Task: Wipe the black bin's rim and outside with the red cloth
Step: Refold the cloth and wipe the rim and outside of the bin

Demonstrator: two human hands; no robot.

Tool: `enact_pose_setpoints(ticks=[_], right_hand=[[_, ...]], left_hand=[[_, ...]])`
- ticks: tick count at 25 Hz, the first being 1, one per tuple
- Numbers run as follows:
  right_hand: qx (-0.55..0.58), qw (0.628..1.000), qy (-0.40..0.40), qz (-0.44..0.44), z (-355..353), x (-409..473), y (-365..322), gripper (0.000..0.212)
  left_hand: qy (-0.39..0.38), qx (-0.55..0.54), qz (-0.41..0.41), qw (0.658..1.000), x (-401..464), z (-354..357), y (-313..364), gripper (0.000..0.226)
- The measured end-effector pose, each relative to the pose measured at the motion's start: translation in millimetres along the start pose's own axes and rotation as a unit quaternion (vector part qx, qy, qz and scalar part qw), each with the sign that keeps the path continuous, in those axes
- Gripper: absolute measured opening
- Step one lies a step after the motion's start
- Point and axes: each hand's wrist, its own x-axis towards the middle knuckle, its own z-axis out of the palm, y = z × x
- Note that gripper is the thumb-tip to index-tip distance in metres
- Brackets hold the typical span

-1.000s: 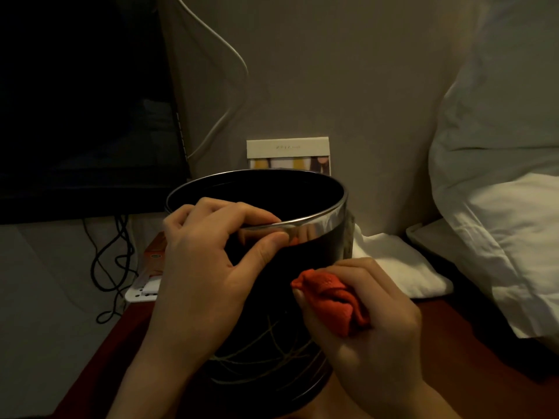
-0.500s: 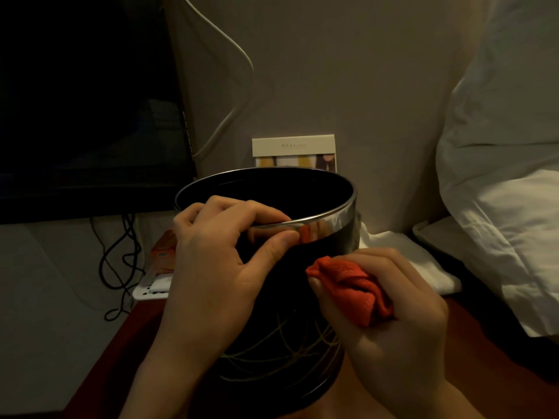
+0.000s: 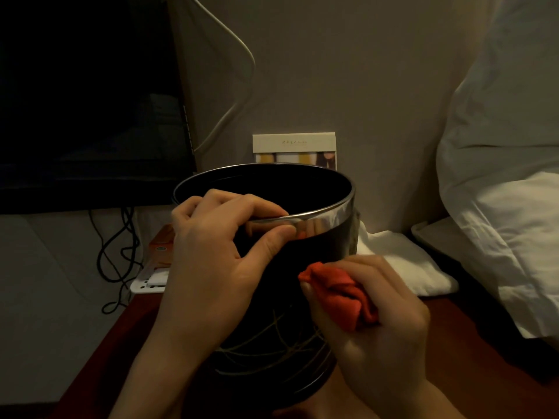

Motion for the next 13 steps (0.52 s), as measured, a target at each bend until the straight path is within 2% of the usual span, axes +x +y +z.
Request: enact_pose_setpoints(ticks=[3, 10, 13], right_hand=[[-0.02, 0.999, -0.015, -0.028, 8.1, -9.1, 0.6, 0.023], [-0.004, 1.0, 0.0, -0.008, 1.6, 1.3, -5.2, 0.021], [-0.006, 1.0, -0.009, -0.016, 9.4, -7.1, -5.2, 0.02]], left_hand=[[0.002, -0.004, 0.007, 1.0, 0.2, -1.1, 0.9, 0.009], [-0.009, -0.002, 0.005, 1.0, 1.1, -4.7, 1.0, 0.016], [0.0, 0.049, 0.031, 0.998, 0.3, 0.4, 9.5, 0.016]])
